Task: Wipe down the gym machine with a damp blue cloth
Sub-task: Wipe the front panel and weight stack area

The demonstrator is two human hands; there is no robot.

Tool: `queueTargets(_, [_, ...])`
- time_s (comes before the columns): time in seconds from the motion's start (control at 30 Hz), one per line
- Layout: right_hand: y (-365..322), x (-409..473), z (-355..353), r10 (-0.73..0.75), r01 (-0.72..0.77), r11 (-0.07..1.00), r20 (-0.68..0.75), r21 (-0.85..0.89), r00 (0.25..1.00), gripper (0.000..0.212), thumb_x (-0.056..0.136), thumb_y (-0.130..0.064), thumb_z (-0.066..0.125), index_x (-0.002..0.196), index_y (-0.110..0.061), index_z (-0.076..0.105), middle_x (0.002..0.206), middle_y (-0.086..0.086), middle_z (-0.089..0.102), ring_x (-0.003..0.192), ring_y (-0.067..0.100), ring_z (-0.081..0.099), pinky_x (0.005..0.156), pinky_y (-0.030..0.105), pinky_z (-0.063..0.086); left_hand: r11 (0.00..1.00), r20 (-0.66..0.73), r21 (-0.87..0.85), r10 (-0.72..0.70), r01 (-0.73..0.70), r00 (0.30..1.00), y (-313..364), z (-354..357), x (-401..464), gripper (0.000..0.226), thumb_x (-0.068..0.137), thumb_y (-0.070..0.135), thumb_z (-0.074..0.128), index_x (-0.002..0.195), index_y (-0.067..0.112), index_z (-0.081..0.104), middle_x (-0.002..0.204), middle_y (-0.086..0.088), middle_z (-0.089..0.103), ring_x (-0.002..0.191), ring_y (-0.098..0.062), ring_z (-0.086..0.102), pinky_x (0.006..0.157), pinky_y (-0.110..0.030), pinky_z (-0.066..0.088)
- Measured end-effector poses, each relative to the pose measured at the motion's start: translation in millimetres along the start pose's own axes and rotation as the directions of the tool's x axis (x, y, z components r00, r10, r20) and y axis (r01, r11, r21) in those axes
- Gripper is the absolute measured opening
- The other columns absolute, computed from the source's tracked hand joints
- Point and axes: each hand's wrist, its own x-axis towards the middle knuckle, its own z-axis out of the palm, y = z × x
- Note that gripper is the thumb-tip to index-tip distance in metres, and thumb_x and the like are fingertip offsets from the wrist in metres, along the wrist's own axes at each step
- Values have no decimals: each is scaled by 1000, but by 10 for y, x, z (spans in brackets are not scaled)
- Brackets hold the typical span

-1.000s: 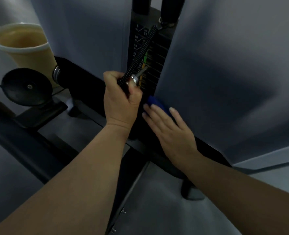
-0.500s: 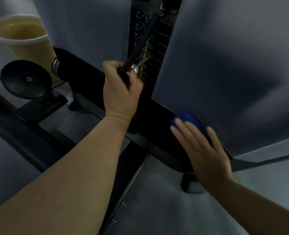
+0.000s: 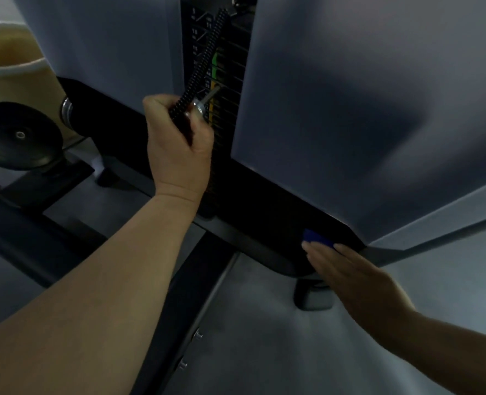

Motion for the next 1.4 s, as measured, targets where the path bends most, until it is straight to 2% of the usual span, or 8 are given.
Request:
queueTargets(0.1, [-140, 333, -6, -212, 197, 976, 205, 93, 955, 73, 102, -17, 24, 140, 6, -34, 144, 20, -48, 143, 30, -31, 106, 44, -31, 1000, 12, 26, 11, -11, 1000, 39, -16, 21, 23, 89, 27, 44, 100, 7, 41, 87, 7, 44, 73, 8, 48, 65, -3, 34])
queueTargets(0.4, [-598, 486, 291, -224, 157, 954, 258, 254, 940, 75, 104, -26, 20, 138, 4, -40, 146, 16, -47, 127, 36, -49, 105, 43, -34, 991, 62, 49, 122, -125, 991, -92, -65, 110, 12, 88, 22, 47, 92, 21, 35, 83, 18, 35, 70, 9, 45, 65, -5, 33])
queueTargets(0.63, [-778, 1162, 192, -156, 122, 928, 69, 351, 985, 76, 98, -15, 28, 144, -4, -31, 144, 14, -46, 135, 25, -41, 106, 39, -34, 986, 63, 0, 165, -165, 984, -155, -33, 144, 27, 89, 20, 49, 88, 34, 25, 81, 18, 36, 67, 6, 43, 64, -8, 34])
queueTargets(0.77, [-810, 1042, 272, -87, 53, 905, 61, 422, 994, 78, 85, -14, 52, 154, -11, 16, 161, 12, 0, 149, 22, -2, 117, 36, -18, 985, 47, -26, 173, -172, 984, -179, -20, 128, 19, 89, 17, 49, 86, 23, 32, 81, 19, 34, 67, 9, 43, 63, -7, 33])
queueTargets(0.93, [-875, 1855, -80, -140, 103, 902, 60, 419, 988, 71, 100, -21, 24, 149, -10, -27, 157, 7, -32, 148, 21, -24, 114, 36, -22, 990, 50, -34, 142, -140, 989, -123, -25, 118, 25, 89, 20, 49, 86, 32, 28, 79, 19, 35, 66, 9, 43, 62, -5, 32])
queueTargets(1.13, [-994, 1139, 242, -93, 66, 868, 30, 492, 995, 73, 89, -4, 21, 156, -13, -8, 162, 12, -17, 150, 26, -11, 121, 39, -6, 997, 93, -26, 80, -78, 992, -49, -77, 102, 25, 86, 26, 50, 90, 35, 26, 81, 20, 38, 70, 12, 48, 60, -3, 32])
queueTargets(1.23, [-867, 1074, 128, -102, -15, 685, 117, 728, 988, 68, 78, -3, 55, 144, -15, 47, 157, 7, 33, 139, 24, 41, 112, 35, 32, 999, 126, -5, 42, -42, 991, -61, -104, 87, 21, 85, 30, 48, 91, 33, 29, 79, 19, 39, 69, 10, 49, 58, -4, 32])
queueTargets(1.4, [-391, 1683, -629, -128, -121, 338, 173, 933, 977, 61, 96, -9, 51, 151, -29, 34, 158, -5, 27, 141, 19, 29, 111, 36, 35, 997, 246, 57, -73, 60, 967, 43, -196, 68, 21, 88, 31, 51, 96, 27, 32, 83, 15, 44, 70, 8, 49, 59, -5, 35])
